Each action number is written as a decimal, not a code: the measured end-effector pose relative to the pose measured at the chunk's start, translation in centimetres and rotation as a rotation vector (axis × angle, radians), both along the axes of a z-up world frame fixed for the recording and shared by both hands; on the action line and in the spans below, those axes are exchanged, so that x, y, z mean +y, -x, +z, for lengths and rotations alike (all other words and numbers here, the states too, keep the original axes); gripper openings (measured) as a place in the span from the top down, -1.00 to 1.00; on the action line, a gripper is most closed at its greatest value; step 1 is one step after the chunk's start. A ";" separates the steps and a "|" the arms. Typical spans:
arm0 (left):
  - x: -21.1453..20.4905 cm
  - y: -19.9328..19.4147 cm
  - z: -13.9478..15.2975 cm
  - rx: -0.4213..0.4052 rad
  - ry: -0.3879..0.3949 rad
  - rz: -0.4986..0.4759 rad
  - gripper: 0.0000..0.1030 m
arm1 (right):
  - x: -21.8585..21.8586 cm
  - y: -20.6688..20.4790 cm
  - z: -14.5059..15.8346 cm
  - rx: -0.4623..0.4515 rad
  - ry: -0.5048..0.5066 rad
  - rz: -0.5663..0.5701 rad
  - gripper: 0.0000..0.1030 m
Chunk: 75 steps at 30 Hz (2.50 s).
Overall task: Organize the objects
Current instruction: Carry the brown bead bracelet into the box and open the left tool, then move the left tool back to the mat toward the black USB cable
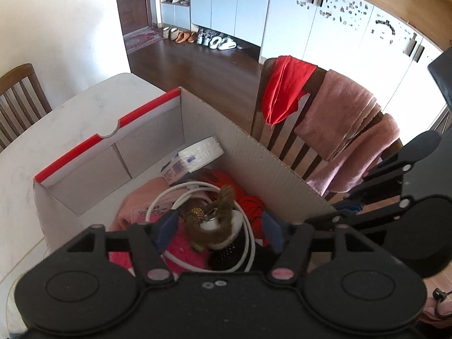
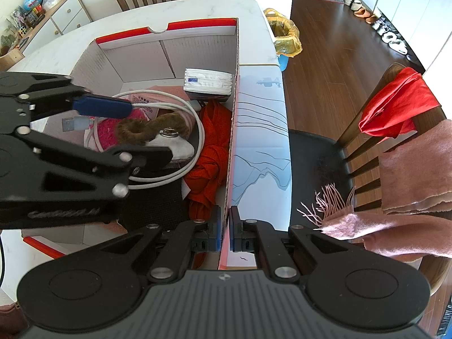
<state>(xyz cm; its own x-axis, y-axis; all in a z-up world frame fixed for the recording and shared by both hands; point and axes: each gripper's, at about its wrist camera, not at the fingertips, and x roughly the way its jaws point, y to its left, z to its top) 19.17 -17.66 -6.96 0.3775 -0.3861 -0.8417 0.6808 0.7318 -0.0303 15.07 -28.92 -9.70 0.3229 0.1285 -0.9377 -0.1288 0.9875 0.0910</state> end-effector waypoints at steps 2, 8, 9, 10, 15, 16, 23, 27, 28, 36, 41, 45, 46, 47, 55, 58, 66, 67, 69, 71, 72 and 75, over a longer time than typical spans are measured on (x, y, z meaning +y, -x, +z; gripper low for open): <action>0.3 0.2 0.3 0.000 0.006 -0.001 -0.29 | 0.0 0.0 0.0 0.000 0.000 0.000 0.92; 1.3 1.1 1.9 -0.016 0.047 0.006 -0.46 | 0.0 0.0 0.0 0.000 0.000 0.000 0.92; 1.6 1.2 2.3 -0.019 0.055 0.010 -0.47 | 0.0 0.0 0.0 0.000 0.000 0.000 0.92; 1.8 1.3 2.6 -0.021 0.063 0.014 -0.48 | 0.1 0.0 0.0 0.000 0.001 0.001 0.92; 3.5 2.0 4.5 -0.040 0.103 0.045 -0.60 | 0.0 0.0 0.0 0.000 0.000 0.000 0.92; 3.8 2.1 4.7 -0.046 0.108 0.052 -0.62 | 0.1 0.0 0.0 0.000 -0.001 0.001 0.92; 7.6 2.7 6.5 -0.081 0.124 0.138 -0.69 | 0.0 0.0 0.0 0.000 -0.001 -0.001 0.92; 10.4 3.1 7.2 -0.109 0.118 0.203 -0.79 | 0.0 0.0 0.0 0.000 0.000 0.000 0.92; 11.2 3.2 7.3 -0.111 0.120 0.220 -0.84 | 0.0 0.0 0.0 0.000 -0.001 -0.001 0.92; 17.5 3.4 6.2 -0.093 0.112 0.404 -0.99 | -0.1 0.0 -0.1 0.002 -0.002 -0.004 0.91; 20.5 3.4 4.2 -0.075 0.063 0.507 -0.99 | -0.1 0.1 -0.1 0.003 -0.001 -0.003 0.91; 22.7 3.0 1.9 -0.060 -0.010 0.590 -0.99 | -0.1 0.1 -0.1 0.004 0.001 -0.002 0.91; 23.3 2.8 1.2 -0.046 -0.021 0.612 -0.99 | -0.1 0.1 -0.1 0.004 0.001 -0.002 0.91; 23.9 2.7 0.5 -0.030 -0.031 0.635 -0.99 | -0.1 0.1 -0.1 0.004 0.001 -0.002 0.91; 27.4 1.6 -4.5 0.044 -0.077 0.780 -0.98 | -0.2 0.2 -0.1 0.004 0.002 -0.001 0.91; 27.6 1.2 -5.6 0.056 -0.080 0.804 -0.97 | -0.2 0.2 -0.1 0.003 0.006 0.000 0.91; 27.1 0.5 -7.2 0.067 -0.105 0.808 -0.69 | -0.1 0.2 -0.1 0.003 0.006 0.000 0.91; 27.2 0.4 -7.3 0.073 -0.103 0.813 -0.62 | -0.1 0.2 -0.1 0.003 0.006 0.000 0.91; 27.4 0.3 -7.5 0.081 -0.100 0.823 -0.53 | -0.1 0.2 -0.1 0.003 0.006 0.000 0.91; 27.6 0.2 -7.7 0.090 -0.095 0.831 -0.43 | -0.1 0.2 -0.1 0.003 0.005 0.000 0.91; 27.7 0.2 -7.8 0.094 -0.093 0.835 -0.40 | -0.1 0.2 -0.1 0.004 0.005 0.000 0.91; 28.0 0.0 -8.1 0.103 -0.092 0.846 -0.22 | -0.1 0.2 -0.1 0.003 0.006 0.000 0.91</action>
